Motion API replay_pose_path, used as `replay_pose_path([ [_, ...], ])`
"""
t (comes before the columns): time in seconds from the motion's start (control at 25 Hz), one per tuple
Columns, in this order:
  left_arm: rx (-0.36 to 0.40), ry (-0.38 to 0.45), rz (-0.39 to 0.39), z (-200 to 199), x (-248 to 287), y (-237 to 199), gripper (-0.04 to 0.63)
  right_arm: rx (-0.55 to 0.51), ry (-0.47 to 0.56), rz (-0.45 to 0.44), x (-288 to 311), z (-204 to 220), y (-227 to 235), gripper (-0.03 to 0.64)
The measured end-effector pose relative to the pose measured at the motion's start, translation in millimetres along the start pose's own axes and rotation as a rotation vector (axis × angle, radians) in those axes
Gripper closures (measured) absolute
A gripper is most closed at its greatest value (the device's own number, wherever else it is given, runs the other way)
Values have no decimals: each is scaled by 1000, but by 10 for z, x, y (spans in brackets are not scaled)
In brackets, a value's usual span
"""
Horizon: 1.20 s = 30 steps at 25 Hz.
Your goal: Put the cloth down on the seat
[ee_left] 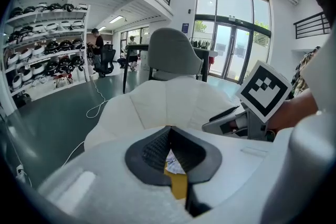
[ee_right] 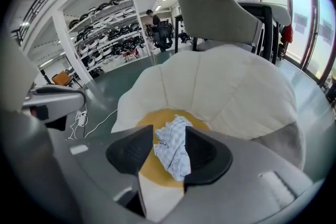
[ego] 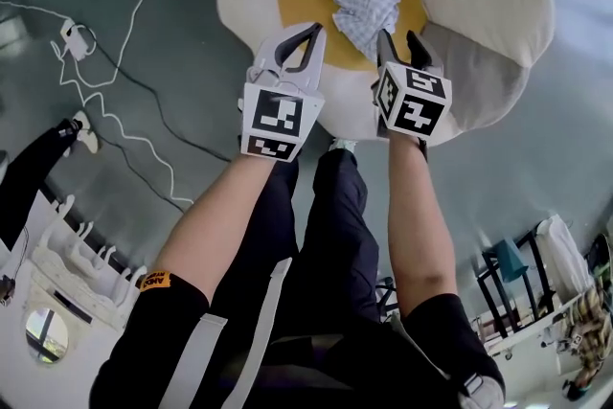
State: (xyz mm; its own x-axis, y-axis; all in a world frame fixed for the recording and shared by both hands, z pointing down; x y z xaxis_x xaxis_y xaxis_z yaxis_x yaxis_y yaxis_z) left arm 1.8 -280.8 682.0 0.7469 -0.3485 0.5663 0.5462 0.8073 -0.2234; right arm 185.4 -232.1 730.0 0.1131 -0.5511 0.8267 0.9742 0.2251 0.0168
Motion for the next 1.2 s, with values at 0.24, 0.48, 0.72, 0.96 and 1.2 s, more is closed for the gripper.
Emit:
replay_pose_path([
  [0.24,-16,34,-33,-448,-342,155,597,-33,34,-9,-596,-296,-79,517],
  [0.48,-24,59,-55,-745,-686,342,597,-38,58,-6,-1152,-448,-91,584],
  [0.72,-28,81,-29,-994,-897,589,597,-53,101,-3,-1672,-595,-105,615],
  [0.96,2,126,-11,-1298,-1120,815,597,-64,160,-14,-2119,-713,-101,617],
  [1.2,1,141,-3,-1487,-1545,1168,597,-112,232,-51,-2759,-807,-111,616],
])
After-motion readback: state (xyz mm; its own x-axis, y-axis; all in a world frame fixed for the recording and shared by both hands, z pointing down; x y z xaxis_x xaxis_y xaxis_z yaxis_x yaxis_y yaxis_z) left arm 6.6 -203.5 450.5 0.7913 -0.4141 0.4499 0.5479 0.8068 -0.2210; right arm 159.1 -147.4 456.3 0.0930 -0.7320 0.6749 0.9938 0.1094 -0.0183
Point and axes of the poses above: the fingertips, and each gripper's own axes: x forward along the fingers, y to its right, z out of its underside, the point moved 8 cm from there along -x, backward along the fingers, and after that the axes turned 9 degrees about z, right-handed, at the moved point
